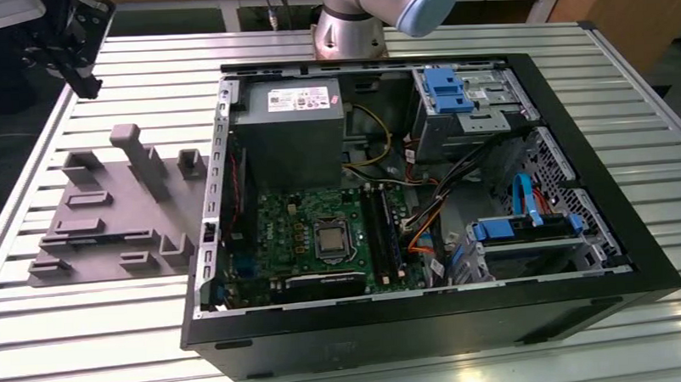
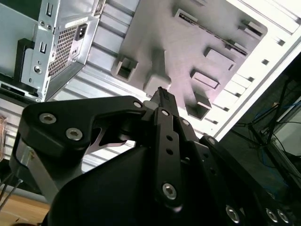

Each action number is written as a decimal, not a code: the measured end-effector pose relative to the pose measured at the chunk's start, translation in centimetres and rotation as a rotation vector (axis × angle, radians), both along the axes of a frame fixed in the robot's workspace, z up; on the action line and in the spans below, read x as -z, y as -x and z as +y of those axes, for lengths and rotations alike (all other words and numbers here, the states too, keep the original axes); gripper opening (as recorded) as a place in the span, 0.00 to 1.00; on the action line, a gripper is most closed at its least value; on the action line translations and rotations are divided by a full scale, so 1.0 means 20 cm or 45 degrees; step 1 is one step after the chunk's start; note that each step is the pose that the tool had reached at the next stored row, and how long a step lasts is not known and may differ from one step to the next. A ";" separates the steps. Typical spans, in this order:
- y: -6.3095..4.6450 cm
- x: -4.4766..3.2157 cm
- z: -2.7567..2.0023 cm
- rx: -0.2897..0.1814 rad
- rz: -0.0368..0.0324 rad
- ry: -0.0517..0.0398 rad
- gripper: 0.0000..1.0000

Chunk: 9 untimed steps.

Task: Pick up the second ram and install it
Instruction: 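Reach for the second ram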

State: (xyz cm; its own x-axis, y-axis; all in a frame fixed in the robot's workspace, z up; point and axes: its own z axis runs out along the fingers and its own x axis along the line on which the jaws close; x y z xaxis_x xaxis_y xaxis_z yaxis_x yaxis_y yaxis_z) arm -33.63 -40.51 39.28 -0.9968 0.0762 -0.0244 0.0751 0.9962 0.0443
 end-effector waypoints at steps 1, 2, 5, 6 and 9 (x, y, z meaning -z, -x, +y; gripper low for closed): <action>0.01 0.000 -0.006 0.000 -0.0001 0.000 0.11; 0.02 0.001 -0.011 0.000 -0.0001 0.000 0.11; 0.07 0.001 -0.019 0.000 -0.0002 0.000 0.11; 0.09 0.001 -0.020 0.000 0.0000 0.000 0.11; 0.15 0.001 -0.026 0.000 -0.0002 0.000 0.11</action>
